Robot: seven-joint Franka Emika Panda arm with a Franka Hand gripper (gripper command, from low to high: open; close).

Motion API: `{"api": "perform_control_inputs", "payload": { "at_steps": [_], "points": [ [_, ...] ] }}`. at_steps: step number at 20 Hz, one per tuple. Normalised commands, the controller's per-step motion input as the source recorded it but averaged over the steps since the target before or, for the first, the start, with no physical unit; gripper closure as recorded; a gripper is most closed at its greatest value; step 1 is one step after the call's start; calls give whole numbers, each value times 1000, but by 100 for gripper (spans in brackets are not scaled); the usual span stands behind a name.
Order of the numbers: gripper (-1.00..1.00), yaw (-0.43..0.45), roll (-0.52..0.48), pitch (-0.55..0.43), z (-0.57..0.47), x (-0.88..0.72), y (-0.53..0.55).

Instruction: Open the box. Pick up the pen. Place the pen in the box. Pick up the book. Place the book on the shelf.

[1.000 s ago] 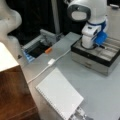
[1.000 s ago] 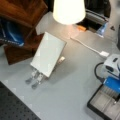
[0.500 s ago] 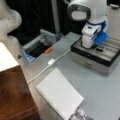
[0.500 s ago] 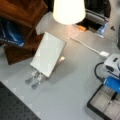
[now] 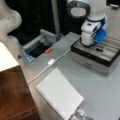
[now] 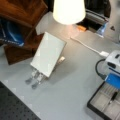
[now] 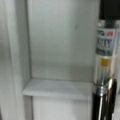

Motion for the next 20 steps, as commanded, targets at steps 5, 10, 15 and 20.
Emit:
{"api": "perform_control_inputs", "payload": {
  "at_steps": [5,10,15,20],
  "points": [
    [-100,106,-32,90,132,-48,-219],
    [-100,105,-2,130,206,-45,-427],
    [-100,102,-2,126,185,-46,-431],
    [-100,100,15,152,92,-50,-306]
  ]
}}
